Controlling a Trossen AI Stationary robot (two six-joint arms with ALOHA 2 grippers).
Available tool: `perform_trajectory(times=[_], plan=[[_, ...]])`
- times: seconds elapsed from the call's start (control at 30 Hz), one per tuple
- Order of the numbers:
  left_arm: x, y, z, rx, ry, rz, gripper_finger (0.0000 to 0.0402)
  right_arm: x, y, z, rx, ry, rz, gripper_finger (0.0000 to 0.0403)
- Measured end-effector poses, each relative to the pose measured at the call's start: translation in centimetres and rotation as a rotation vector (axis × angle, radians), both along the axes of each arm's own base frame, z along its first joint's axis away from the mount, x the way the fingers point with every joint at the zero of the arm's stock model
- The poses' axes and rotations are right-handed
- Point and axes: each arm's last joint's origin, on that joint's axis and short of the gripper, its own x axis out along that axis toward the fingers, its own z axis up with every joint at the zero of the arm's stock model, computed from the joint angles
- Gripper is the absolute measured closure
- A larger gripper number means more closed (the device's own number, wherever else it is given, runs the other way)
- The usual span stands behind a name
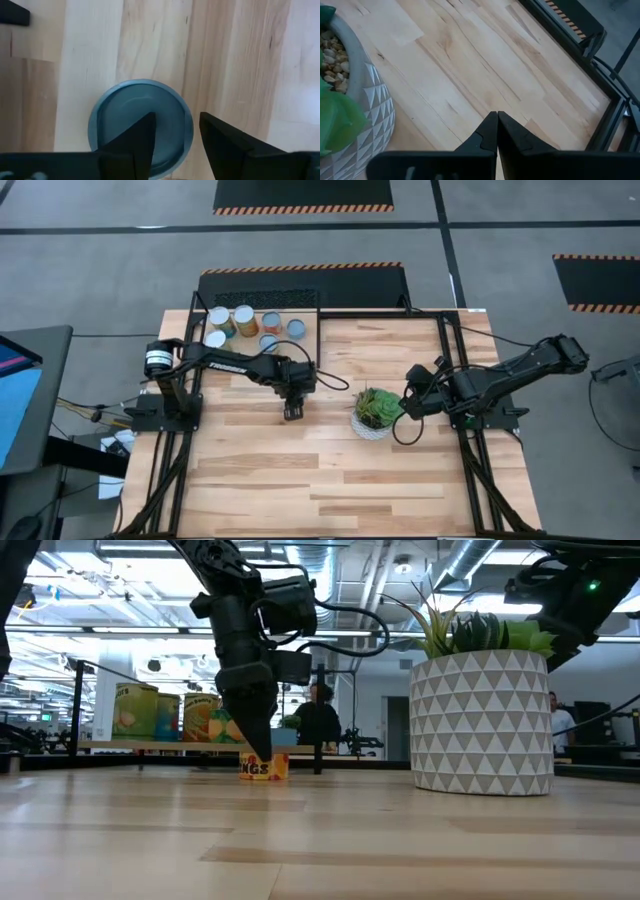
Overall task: Pick and place cans onto a shelf
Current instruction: Put the canned pineapples on the shelf
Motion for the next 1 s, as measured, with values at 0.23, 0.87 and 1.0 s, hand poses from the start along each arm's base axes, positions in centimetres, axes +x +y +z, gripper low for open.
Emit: perform_trajectory(times=[0.23,0.87,1.0], plan=[[0.0,-0.5,-0.1,0.064,0.014,0.008,0.0322,0.0,0.0,0.0,0.000,0.001,0.000,0.0375],[1.3,-0.1,6.3,0.247,0.144,-0.097,0.0400,-0.1,0.0,0.0,-0.003,0.010,-0.001,0.0375],[1.0,1.4,6.7,0.256,0.168,-0.120,0.0401,-0.1,0.0,0.0,0.007,0.012,0.001,0.0375]])
